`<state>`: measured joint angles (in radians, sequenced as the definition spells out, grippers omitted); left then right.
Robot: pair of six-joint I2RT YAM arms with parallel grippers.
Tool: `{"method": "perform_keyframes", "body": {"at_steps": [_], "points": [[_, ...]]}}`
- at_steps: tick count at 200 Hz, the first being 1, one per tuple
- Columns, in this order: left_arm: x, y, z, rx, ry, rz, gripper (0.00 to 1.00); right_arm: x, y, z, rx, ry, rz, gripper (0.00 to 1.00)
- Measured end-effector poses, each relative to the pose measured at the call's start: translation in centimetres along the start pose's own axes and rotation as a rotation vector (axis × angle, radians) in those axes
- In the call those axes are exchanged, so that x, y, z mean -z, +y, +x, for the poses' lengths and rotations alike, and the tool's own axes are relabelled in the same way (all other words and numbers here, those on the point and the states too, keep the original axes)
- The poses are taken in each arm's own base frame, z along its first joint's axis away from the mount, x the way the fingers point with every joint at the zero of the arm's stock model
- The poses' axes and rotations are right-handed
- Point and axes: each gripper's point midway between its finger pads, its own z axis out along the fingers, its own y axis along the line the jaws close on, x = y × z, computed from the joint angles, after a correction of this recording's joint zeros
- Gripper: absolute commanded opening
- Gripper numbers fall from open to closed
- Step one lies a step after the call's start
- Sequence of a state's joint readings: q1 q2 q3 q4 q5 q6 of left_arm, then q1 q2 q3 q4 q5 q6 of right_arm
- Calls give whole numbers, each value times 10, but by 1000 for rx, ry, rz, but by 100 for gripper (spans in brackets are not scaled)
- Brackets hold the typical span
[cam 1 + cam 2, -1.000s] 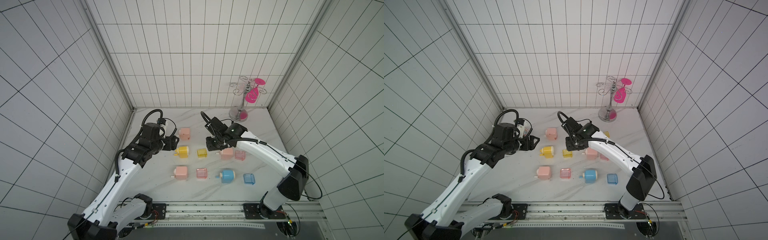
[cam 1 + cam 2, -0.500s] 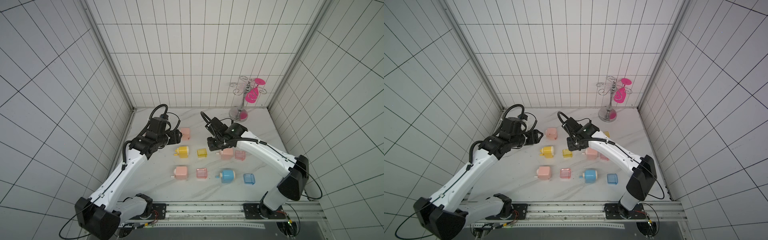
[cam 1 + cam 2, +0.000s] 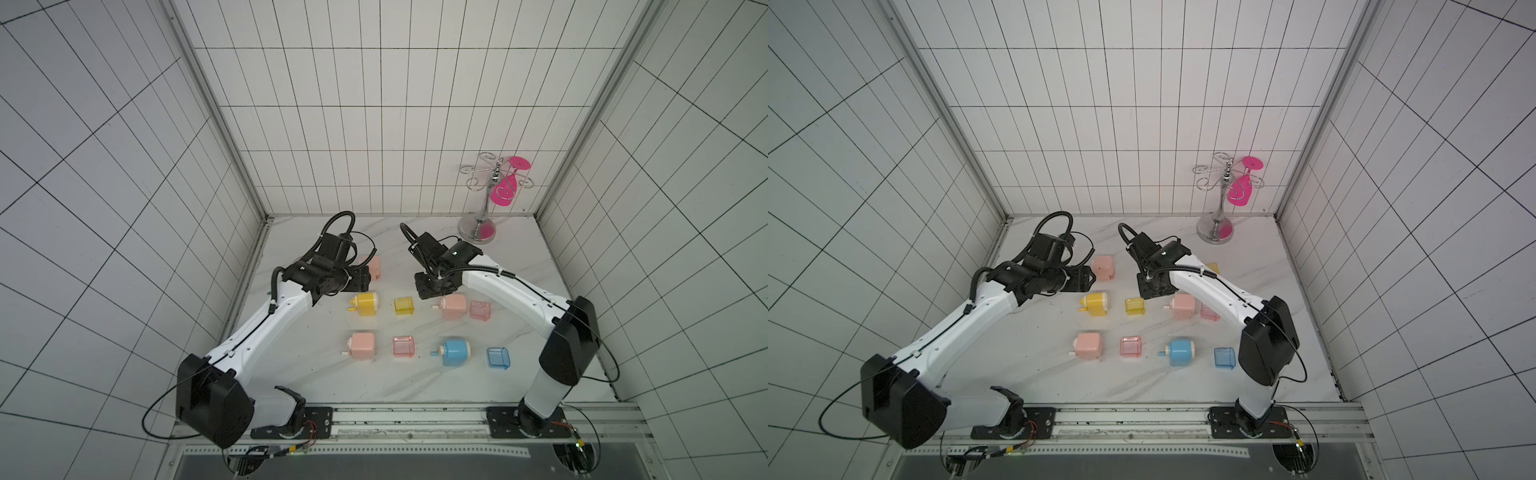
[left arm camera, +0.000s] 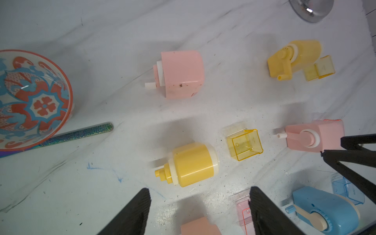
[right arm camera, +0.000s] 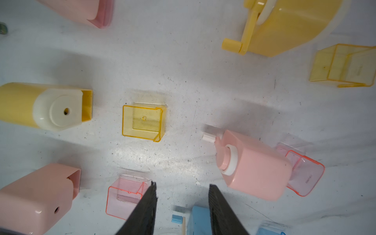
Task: Put the tray back into the pencil sharpener
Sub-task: Close the container of the pencil sharpener.
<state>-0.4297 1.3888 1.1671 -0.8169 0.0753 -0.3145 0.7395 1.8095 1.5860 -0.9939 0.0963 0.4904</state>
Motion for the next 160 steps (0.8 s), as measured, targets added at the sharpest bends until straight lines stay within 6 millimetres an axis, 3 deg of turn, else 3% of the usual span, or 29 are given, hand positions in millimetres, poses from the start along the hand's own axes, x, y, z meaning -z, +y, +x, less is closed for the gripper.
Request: {"method": "perform_keyframes", "body": {"at_steps": [22,48,114,160], "points": [[-17,9,18,-19,76,-34,89,-28,2,1,-6,58,2,44],[-21,14,25,-46,111,-61,92,-46,7,1,-24,90,-29,44],[-29,16,30,-54,144,-60,93,-54,8,-22,-113,62,-136,45],[-33,11,25,-13,131,17,93,-63,11,-26,-138,69,-167,42]]}}
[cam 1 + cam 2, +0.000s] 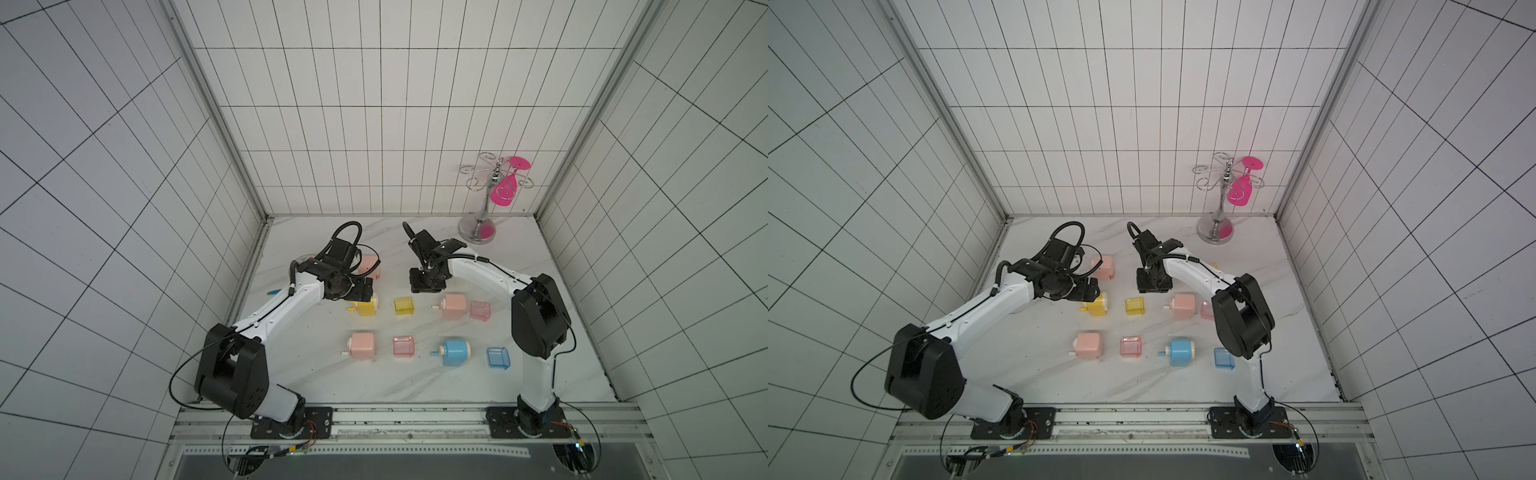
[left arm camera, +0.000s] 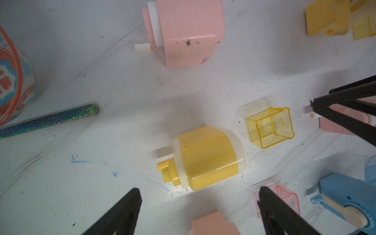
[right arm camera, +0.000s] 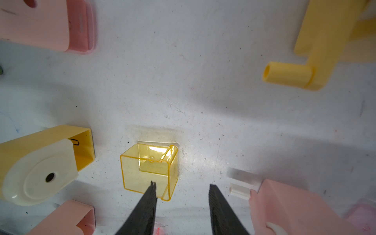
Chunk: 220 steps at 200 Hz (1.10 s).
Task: Put the tray back into the pencil sharpener
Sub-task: Close the container of the pencil sharpener.
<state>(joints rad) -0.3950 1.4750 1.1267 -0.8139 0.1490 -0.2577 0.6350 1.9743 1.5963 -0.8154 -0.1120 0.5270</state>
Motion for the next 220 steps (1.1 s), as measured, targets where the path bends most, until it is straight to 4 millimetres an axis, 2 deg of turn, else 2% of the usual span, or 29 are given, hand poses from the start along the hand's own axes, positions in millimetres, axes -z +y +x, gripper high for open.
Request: {"method": "perform_keyframes", "body": {"at_steps": [82,136,167,220], "points": [[-6,-6,8,13,22,61,93,-7,6,0,-17,0,-35,40],[-6,-2,7,29,23,70,93,-14,4,11,-16,27,-26,40],[-7,-3,8,32,28,81,93,-18,10,21,-2,43,-24,36],[-9,-5,13,35,40,102,93,-21,13,25,6,50,-16,34]]}}
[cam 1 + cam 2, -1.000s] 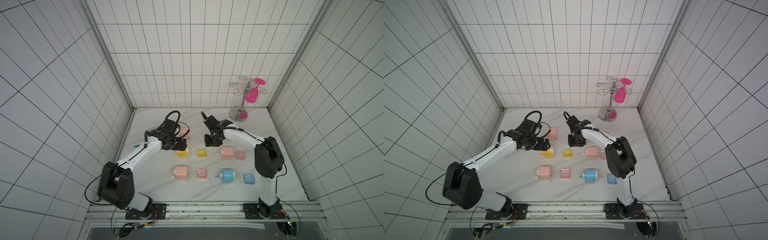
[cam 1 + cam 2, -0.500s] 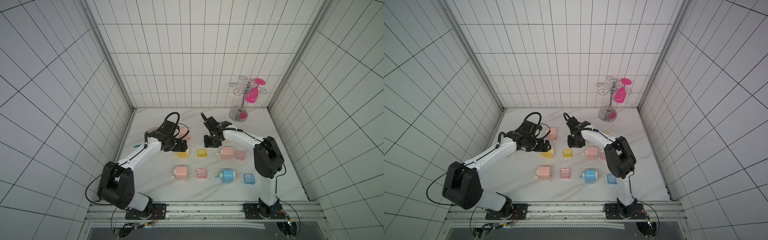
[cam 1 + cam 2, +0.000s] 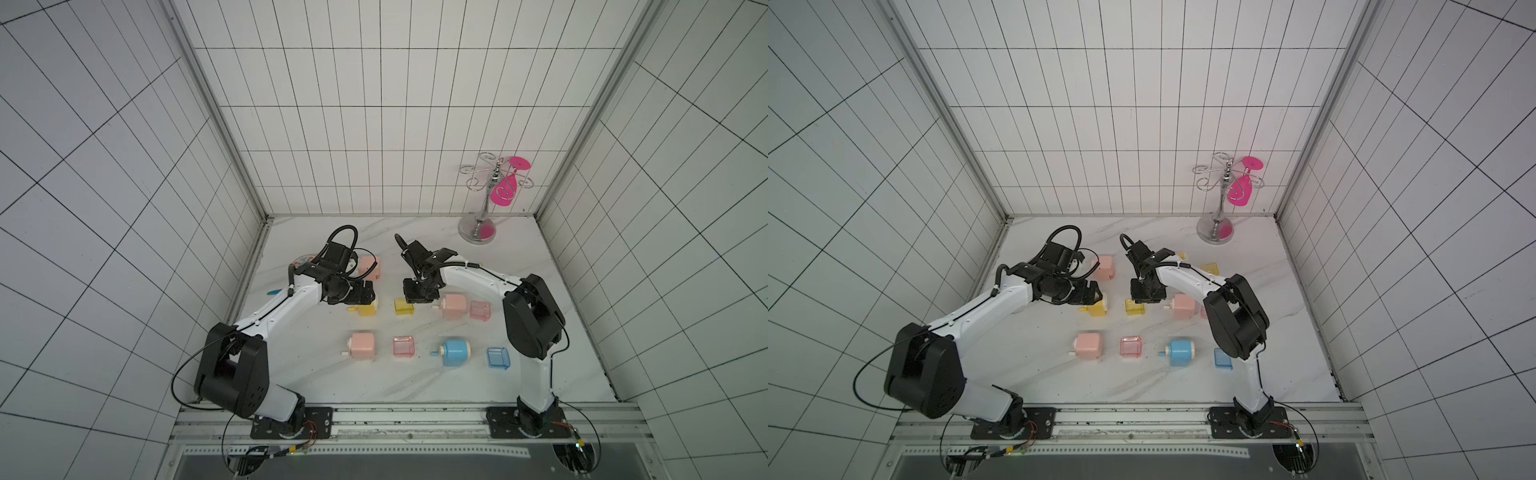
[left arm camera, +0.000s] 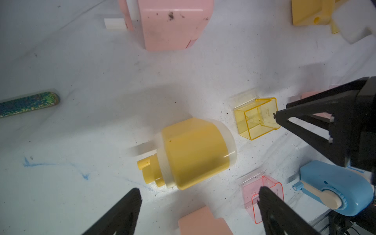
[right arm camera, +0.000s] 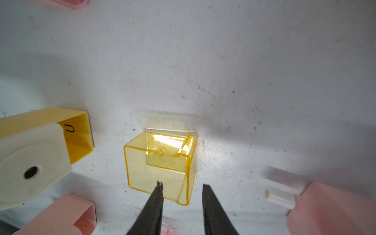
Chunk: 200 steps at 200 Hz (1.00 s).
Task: Put the tray back into the pencil sharpener
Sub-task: Close the container of the pencil sharpener.
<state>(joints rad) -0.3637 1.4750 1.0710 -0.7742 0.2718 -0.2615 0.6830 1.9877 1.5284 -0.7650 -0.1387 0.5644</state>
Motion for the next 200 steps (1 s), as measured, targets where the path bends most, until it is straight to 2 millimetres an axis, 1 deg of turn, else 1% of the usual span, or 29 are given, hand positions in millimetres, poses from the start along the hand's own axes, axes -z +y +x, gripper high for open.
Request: {"method": "perform_keyframes", "body": {"at_steps": [52,121,159,174,200], "points": [[-2,-3,0,-1,-1,23,93,-12,-8,2,-3,15,39,34],[-9,4,2,16,19,8,93,-26,-15,6,-8,44,70,34],[-10,9,4,21,31,-14,95,-35,-20,9,-13,69,87,30],[-12,11,6,24,39,-26,97,-33,-20,6,-17,66,86,28],[-17,15,10,34,62,-41,97,-31,-19,0,-21,54,81,24]]}}
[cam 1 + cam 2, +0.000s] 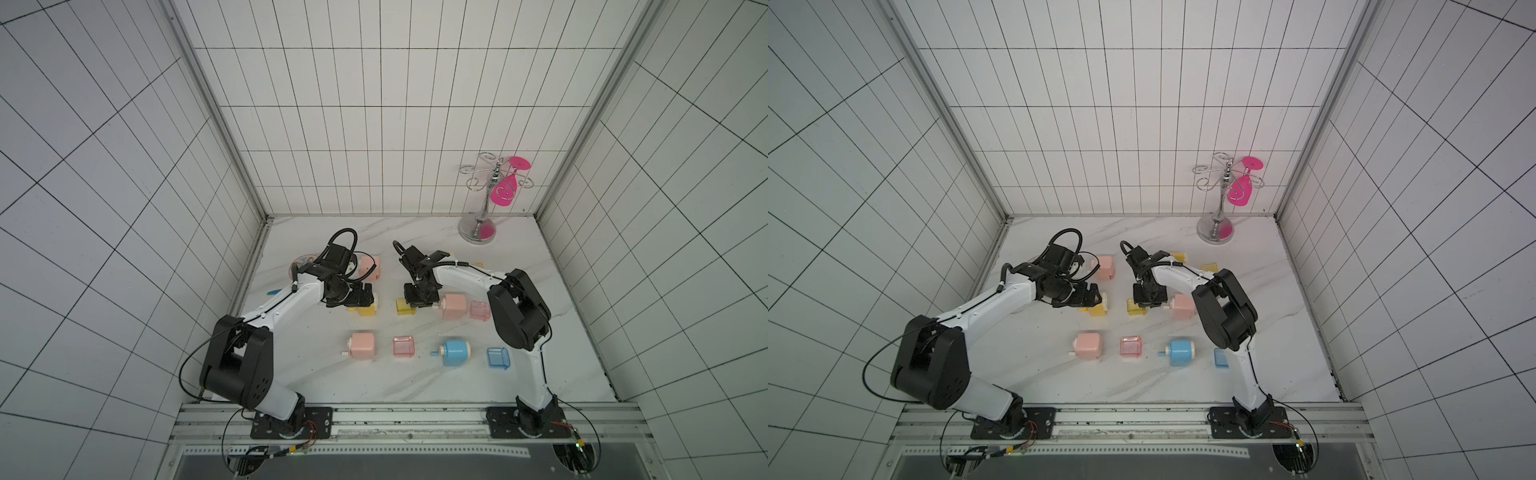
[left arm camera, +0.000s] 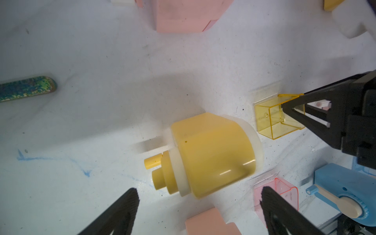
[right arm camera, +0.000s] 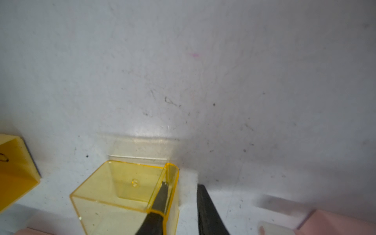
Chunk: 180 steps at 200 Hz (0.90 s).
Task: Put the tray back into the pencil sharpener
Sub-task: Close the container of the pencil sharpener.
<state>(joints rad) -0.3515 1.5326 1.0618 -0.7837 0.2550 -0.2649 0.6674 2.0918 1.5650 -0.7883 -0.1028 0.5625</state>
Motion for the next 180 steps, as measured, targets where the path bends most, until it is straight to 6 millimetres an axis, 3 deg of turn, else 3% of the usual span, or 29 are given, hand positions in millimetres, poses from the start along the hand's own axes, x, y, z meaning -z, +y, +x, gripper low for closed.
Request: {"method": "perform_keyframes", "body": {"at_steps": [113,180], "points": [[-6,-10,-2,15,7,59,97,0,2,-6,-4,0,-9,8],[-7,-9,-2,18,12,63,97,-1,6,-4,2,7,-24,6]]}}
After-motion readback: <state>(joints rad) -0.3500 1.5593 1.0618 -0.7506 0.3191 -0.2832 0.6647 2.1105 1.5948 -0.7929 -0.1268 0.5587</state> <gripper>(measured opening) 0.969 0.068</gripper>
